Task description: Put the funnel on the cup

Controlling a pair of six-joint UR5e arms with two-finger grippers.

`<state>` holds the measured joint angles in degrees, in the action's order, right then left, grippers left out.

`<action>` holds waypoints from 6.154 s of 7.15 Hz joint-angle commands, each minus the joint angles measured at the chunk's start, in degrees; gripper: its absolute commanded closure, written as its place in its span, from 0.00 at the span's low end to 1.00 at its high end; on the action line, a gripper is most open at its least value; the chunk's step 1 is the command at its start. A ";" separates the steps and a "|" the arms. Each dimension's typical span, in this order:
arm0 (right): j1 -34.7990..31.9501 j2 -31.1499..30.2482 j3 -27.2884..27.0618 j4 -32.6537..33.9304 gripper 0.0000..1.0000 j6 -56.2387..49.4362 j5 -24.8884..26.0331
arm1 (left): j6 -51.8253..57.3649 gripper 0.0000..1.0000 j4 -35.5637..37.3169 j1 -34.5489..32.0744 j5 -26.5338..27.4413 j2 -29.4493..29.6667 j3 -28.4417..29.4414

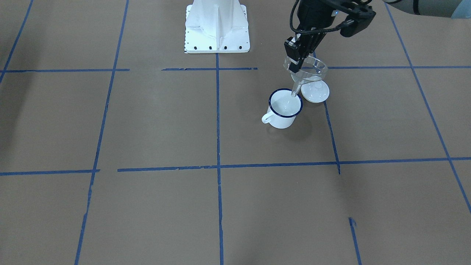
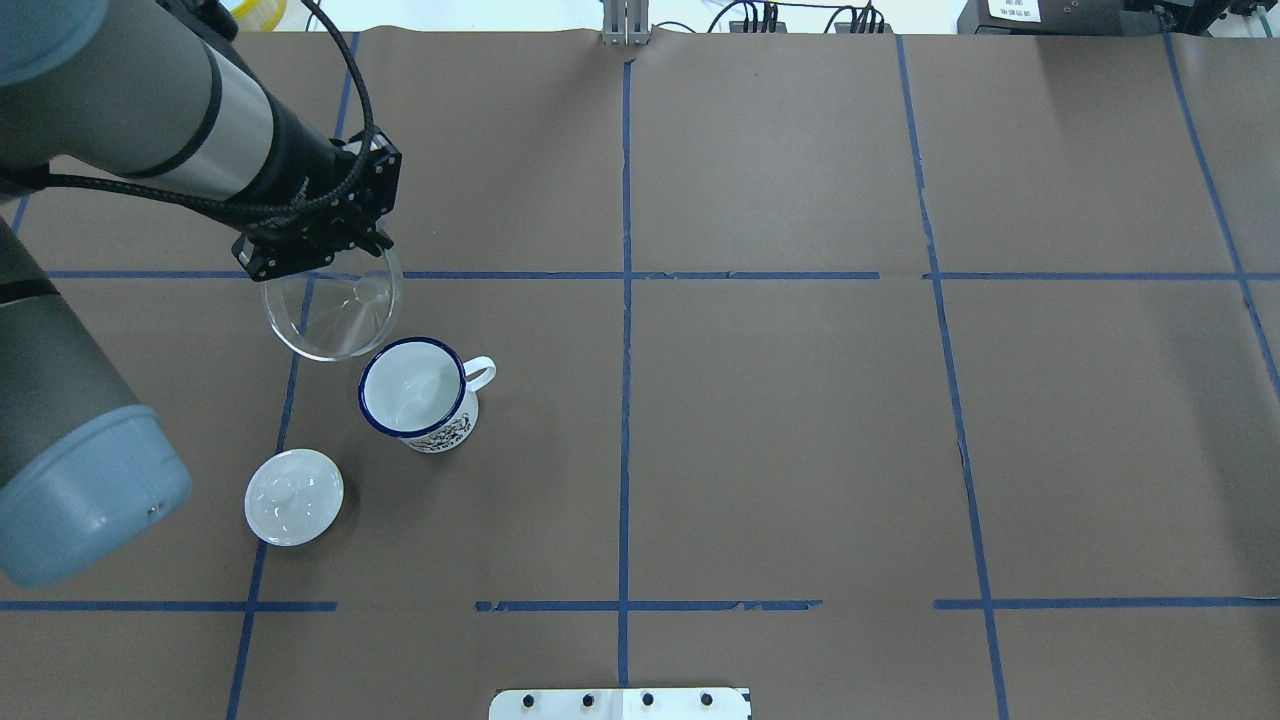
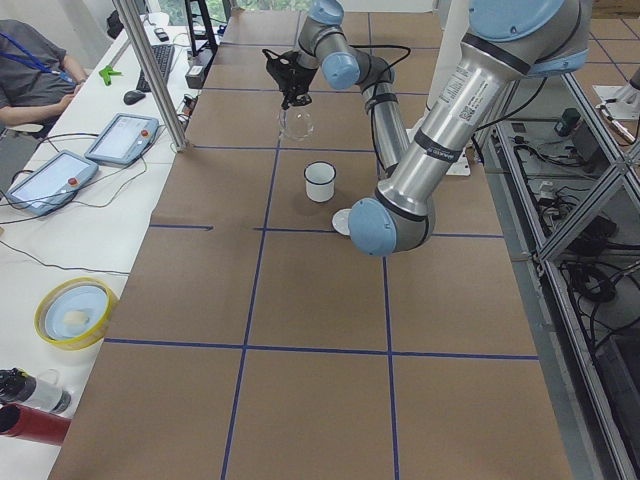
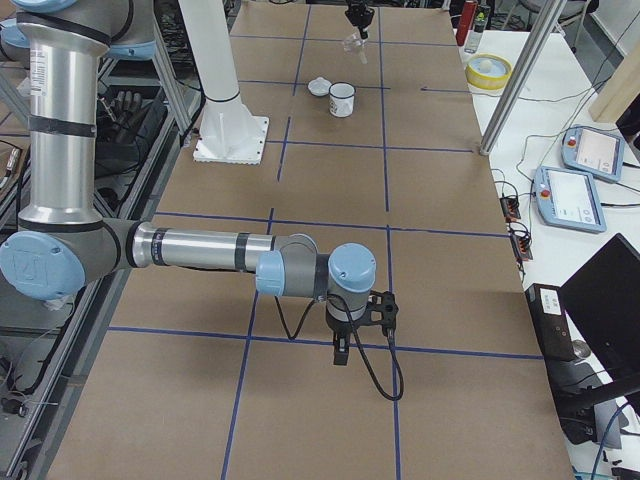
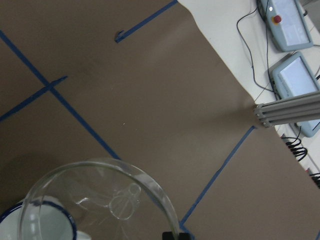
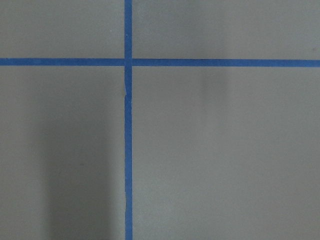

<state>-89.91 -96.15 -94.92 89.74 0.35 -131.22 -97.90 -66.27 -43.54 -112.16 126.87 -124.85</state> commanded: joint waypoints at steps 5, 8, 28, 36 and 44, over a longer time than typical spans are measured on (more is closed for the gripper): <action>0.00 0.00 0.00 0.00 0.00 0.00 0.00 | 11.94 1.00 -1.99 3.20 -0.87 2.33 14.95; 0.00 0.00 0.00 0.00 0.00 0.00 0.00 | 14.76 1.00 -3.86 6.19 -0.96 1.62 18.14; 0.00 0.00 0.00 0.00 0.00 0.00 0.00 | 75.37 0.00 -17.84 -24.59 -14.13 -24.35 6.80; 0.00 0.00 0.00 0.00 0.00 0.00 0.00 | 112.67 0.00 -17.76 -51.29 -23.55 -40.64 29.92; 0.00 0.00 0.00 0.00 0.00 0.00 0.00 | 112.67 0.00 -18.19 -51.11 -23.37 -41.80 28.97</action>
<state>-89.91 -96.15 -94.92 89.74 0.35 -131.22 14.63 -84.36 -94.70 -135.61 84.92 -95.54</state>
